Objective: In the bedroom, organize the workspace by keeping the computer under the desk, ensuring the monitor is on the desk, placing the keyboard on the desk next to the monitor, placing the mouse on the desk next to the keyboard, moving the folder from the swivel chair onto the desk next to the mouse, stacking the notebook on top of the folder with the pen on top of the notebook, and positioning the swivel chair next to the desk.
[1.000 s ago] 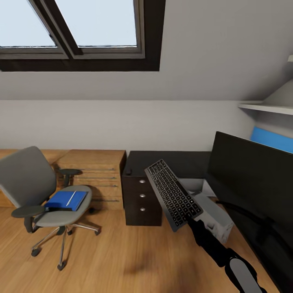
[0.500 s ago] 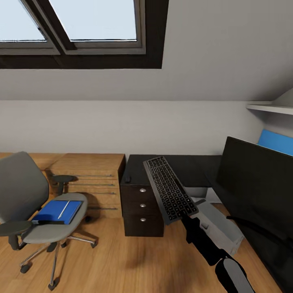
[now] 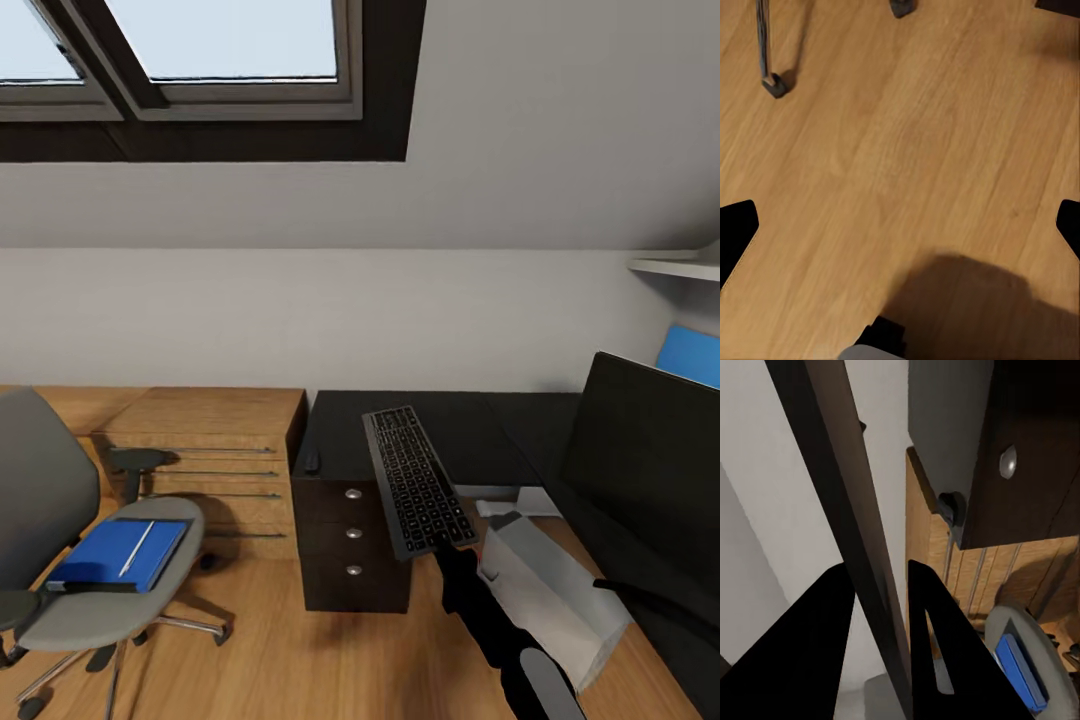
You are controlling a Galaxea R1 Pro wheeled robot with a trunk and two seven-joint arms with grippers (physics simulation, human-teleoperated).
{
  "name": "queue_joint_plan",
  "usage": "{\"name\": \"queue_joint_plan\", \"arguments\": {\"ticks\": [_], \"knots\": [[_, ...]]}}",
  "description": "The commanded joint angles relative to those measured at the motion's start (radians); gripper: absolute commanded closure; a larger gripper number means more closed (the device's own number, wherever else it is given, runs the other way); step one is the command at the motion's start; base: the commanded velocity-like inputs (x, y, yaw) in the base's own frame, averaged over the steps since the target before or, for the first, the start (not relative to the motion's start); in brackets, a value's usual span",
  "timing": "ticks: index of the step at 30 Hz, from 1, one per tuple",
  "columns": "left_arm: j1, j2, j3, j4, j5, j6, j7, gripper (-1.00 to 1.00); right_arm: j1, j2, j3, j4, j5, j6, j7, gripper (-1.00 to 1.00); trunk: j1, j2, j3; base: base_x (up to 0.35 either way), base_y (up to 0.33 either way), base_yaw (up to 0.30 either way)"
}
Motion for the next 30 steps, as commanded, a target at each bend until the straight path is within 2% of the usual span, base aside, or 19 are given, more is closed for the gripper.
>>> {"name": "queue_joint_plan", "arguments": {"ticks": [1, 4, 7, 11, 16, 18, 22, 25, 26, 28, 30], "knots": [[-0.001, 0.000, -0.009, 0.000, 0.008, -0.004, 0.005, -1.00, -0.001, 0.004, -0.001, 0.003, -0.008, -0.004, 0.001, 1.00, 0.001, -0.001, -0.001, 0.290, 0.181, 0.000], [-0.001, 0.000, -0.009, 0.000, 0.008, -0.004, 0.005, -1.00, -0.001, 0.014, 0.005, 0.016, -0.007, -0.023, 0.002, 1.00, 0.001, -0.001, -0.001, 0.280, 0.209, 0.000], [-0.001, 0.000, -0.010, 0.000, 0.007, -0.004, 0.005, -1.00, -0.001, 0.019, 0.037, 0.031, 0.000, -0.046, 0.001, 1.00, 0.001, -0.001, -0.001, 0.278, 0.221, 0.000], [-0.001, -0.001, -0.019, 0.000, 0.007, -0.004, 0.005, -1.00, -0.001, 0.020, 0.052, 0.040, 0.005, -0.104, 0.001, 1.00, 0.001, -0.001, -0.001, 0.294, 0.197, 0.000], [-0.001, -0.001, -0.031, 0.000, 0.006, -0.004, 0.005, -1.00, -0.001, 0.024, 0.092, 0.059, 0.035, -0.166, 0.000, 1.00, 0.001, -0.001, -0.001, 0.302, 0.183, 0.000], [-0.001, -0.001, -0.038, -0.001, 0.000, -0.005, 0.003, -1.00, -0.001, 0.036, 0.108, 0.075, 0.045, -0.206, 0.000, 1.00, 0.001, -0.001, -0.001, 0.308, 0.155, 0.000], [-0.001, -0.001, -0.050, -0.009, -0.012, -0.027, 0.001, -1.00, -0.001, 0.043, 0.115, 0.085, 0.050, -0.227, 0.000, 1.00, 0.001, -0.001, -0.001, 0.211, 0.075, 0.000], [-0.001, 0.000, -0.054, -0.040, -0.015, -0.063, 0.000, -1.00, -0.002, 0.045, 0.116, 0.087, 0.052, -0.233, 0.000, 1.00, 0.001, -0.001, -0.001, 0.065, 0.021, 0.000], [0.000, 0.001, -0.057, -0.089, -0.016, -0.061, 0.000, -1.00, -0.002, 0.046, 0.116, 0.087, 0.053, -0.235, -0.001, 1.00, 0.001, -0.001, -0.001, 0.024, 0.008, 0.000], [0.000, 0.001, -0.072, -0.138, -0.015, -0.034, 0.001, -1.00, -0.002, 0.046, 0.116, 0.087, 0.053, -0.236, -0.002, 1.00, 0.001, -0.001, -0.001, 0.014, 0.004, 0.000], [0.000, 0.005, -0.103, -0.203, -0.015, 0.051, 0.003, -1.00, -0.002, 0.046, 0.116, 0.088, 0.054, -0.237, -0.004, 1.00, 0.001, -0.001, -0.001, 0.006, 0.002, 0.000]]}}
